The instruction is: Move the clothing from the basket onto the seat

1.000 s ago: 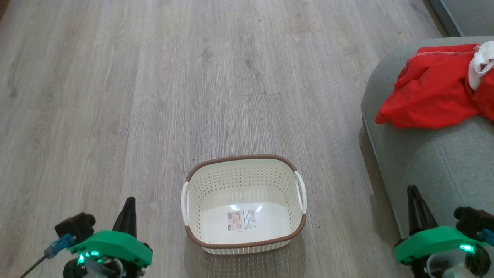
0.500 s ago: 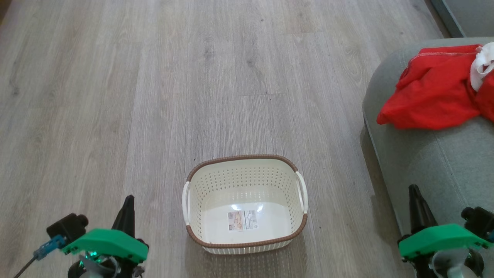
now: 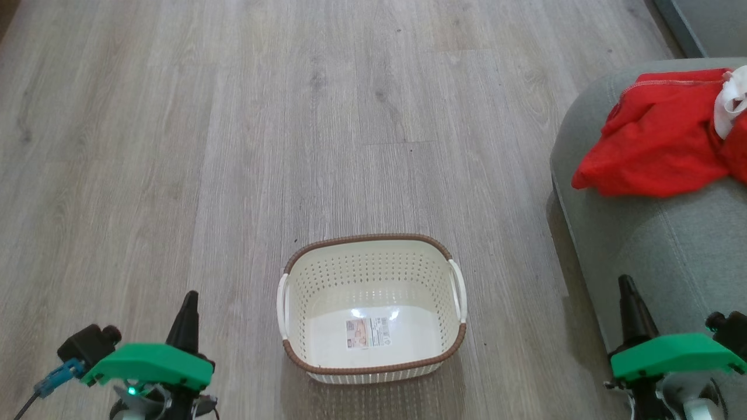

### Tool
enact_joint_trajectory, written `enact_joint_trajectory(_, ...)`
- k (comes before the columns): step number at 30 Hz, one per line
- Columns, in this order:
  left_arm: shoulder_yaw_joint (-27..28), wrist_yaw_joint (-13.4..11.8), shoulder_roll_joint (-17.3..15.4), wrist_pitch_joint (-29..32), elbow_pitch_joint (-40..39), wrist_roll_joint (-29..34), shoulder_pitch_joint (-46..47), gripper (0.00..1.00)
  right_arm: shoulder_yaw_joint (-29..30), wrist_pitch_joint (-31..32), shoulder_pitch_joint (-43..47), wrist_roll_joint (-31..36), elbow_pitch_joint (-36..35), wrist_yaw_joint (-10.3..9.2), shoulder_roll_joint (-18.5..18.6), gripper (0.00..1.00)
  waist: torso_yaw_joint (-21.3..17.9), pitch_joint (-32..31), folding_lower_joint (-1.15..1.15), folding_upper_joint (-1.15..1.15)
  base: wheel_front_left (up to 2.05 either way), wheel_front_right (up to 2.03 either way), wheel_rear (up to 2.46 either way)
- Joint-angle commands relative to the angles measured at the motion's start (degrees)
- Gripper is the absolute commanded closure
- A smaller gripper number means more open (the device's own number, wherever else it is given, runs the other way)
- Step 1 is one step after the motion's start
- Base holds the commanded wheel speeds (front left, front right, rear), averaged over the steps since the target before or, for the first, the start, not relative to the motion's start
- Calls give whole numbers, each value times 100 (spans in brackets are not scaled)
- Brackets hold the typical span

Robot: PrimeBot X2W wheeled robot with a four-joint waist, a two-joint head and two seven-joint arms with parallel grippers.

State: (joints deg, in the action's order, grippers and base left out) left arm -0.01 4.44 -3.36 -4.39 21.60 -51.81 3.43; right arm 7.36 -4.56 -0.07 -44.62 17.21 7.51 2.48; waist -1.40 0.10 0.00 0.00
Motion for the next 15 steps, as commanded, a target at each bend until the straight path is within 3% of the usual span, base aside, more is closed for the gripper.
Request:
enact_joint_trajectory(1, 139, 44, -21, 48, -223, -161, 265, 100, -40, 39, -312, -194, -213, -1, 36, 100, 3, 0, 0, 0, 0, 0, 0)
enact_joint_trajectory(15, 253, 102, -6, 279, -340, -1019, 267, 100, -49, 275, -379, -1204, -237, -1, 37, 100, 33, 2, 0, 0, 0, 0, 0)
